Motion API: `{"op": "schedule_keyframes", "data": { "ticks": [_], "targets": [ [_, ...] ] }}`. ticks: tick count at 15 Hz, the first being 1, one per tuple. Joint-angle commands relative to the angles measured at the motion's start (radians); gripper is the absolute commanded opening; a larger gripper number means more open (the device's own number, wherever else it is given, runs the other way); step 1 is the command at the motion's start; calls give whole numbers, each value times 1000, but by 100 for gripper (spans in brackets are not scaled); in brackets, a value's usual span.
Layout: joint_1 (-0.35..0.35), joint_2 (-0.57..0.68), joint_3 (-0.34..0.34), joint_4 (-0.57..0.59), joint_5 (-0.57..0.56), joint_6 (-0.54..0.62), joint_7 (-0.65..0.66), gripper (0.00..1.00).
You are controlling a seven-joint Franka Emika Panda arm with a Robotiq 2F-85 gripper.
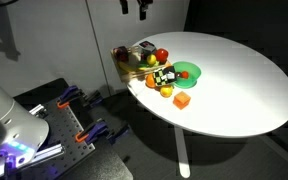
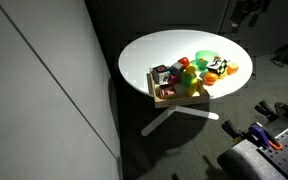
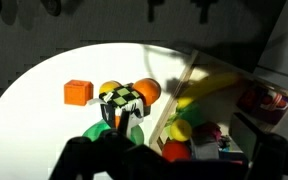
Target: Put the toy lemon in the bowl
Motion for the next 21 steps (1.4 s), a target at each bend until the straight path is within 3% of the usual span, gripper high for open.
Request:
{"op": "schedule_keyframes", "data": {
  "ticks": [1,5,13,21],
  "targets": [
    [9,99,4,67,-14,82,35,100],
    [18,197,11,107,-22,152,38,100],
    [52,343,10,169,-61,178,42,100],
    [52,346,8,160,-62,176,34,100]
  ]
}}
